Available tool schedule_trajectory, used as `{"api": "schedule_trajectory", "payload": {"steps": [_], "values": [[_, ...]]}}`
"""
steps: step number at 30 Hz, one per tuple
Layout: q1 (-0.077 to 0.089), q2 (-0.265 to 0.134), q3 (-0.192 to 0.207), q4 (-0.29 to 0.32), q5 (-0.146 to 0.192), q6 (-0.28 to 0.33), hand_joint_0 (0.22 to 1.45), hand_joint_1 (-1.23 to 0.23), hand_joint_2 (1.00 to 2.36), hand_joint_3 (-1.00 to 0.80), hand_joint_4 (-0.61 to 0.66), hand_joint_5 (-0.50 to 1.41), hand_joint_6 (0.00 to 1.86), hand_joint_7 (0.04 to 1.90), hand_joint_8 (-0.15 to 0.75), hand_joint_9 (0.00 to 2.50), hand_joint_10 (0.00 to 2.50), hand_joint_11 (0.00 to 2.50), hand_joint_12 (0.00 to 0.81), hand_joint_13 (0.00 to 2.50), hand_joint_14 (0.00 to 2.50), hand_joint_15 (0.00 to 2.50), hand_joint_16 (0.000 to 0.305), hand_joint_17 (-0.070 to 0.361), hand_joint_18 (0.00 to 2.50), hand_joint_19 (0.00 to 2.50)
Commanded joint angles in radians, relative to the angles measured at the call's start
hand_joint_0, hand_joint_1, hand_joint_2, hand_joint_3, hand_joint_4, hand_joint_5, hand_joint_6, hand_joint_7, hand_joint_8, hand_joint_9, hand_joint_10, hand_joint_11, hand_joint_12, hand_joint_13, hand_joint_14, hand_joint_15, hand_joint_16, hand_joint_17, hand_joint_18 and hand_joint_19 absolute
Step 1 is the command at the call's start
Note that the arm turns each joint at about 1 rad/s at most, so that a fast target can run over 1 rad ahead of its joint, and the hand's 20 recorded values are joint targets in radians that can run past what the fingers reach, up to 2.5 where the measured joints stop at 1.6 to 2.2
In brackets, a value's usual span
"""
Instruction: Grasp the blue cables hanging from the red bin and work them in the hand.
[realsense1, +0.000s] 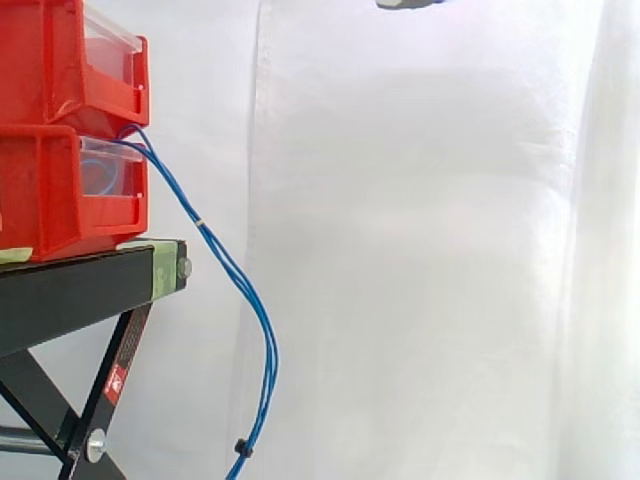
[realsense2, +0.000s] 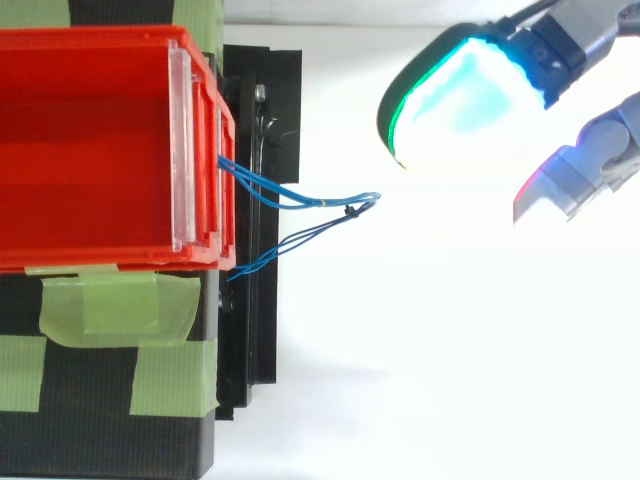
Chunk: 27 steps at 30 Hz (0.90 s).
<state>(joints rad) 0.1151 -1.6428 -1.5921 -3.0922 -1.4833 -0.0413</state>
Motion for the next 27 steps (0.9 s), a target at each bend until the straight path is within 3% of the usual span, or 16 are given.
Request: {"api": "schedule_trajectory", "payload": {"steps": [1,19,27], "values": [[0.000,0.000,0.000,-0.002,0.003,0.001,0.75,-0.55,1.00,-0.87,0.21,-0.20,0.01,0.70,0.322,0.52,0.01,0.42,0.410,0.48,0.01,0.37,0.058,0.129,0.41,0.46],[-0.003,0.000,0.000,0.001,-0.009,0.006,0.76,-0.56,1.00,-0.88,0.21,-0.20,0.01,0.71,0.325,0.53,0.01,0.45,0.412,0.50,0.01,0.38,0.057,0.129,0.42,0.46],[-0.012,0.000,-0.091,0.009,-0.011,-0.034,0.76,-0.56,1.00,-0.87,0.21,-0.20,0.01,0.71,0.327,0.53,0.01,0.45,0.414,0.50,0.01,0.39,0.058,0.130,0.43,0.48]]}}
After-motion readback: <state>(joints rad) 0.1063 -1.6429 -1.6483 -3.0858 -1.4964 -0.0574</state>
